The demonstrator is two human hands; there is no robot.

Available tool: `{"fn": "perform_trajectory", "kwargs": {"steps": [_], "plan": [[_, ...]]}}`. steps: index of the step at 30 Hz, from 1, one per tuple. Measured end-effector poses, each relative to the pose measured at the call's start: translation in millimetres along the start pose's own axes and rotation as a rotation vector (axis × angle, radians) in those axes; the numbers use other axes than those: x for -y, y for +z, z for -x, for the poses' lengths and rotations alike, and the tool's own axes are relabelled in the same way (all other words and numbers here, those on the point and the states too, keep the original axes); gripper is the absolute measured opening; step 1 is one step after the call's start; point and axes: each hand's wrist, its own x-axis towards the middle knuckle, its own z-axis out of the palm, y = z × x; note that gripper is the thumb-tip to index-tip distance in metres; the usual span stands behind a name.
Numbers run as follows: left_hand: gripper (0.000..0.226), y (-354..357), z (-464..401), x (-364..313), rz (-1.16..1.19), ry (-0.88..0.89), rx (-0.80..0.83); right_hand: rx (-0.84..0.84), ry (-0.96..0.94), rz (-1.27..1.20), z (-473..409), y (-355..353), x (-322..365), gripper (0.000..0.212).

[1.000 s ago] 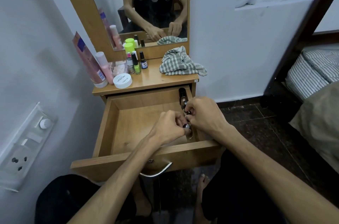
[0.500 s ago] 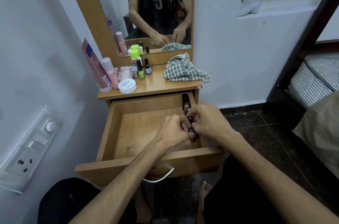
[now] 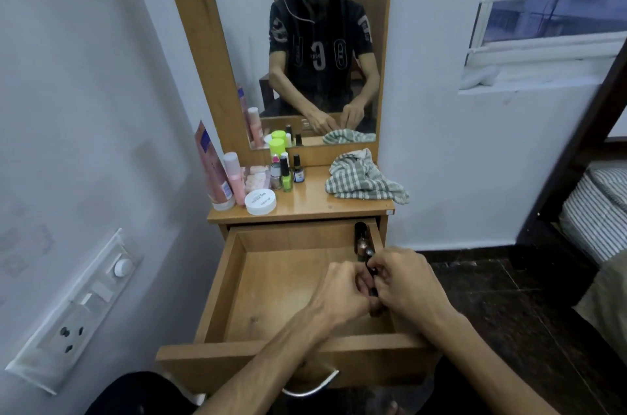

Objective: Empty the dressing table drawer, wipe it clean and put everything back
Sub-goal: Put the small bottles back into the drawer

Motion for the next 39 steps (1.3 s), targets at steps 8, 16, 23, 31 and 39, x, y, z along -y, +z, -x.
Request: {"fn": "perform_trajectory", "kwargs": {"steps": [8,16,23,31,39], "plan": [[0.034,-5.6,3.4,2.2,0.023,-0.031,-0.009,0.028,0.006,0.000,1.2,-2.9,-0.2,0.026],[0.007,-63.4,9.5,-9.1,-0.021,0.017,-0.323,-0.092,-0.004,-0.109,-27.1,-12.6,13.3,0.022],[0.029,-151.5,-57.3,-7.4,-0.350,0.051,-0.780,-0.231,0.003,-0.274,-125.3,-12.9,49.7,0.029],[0.015,-176.6,-112.2,6.8,-0.608,0.017,-0.739,-0.152,-0.037,-0.141,-225.1,-2.1,75.5,0.044],[0.014,-169.9,-97.9,8.2,-0.528,0.109,-0.765,-0.142,-0.053,-0.117,-240.4,13.1,77.3,0.016]]}}
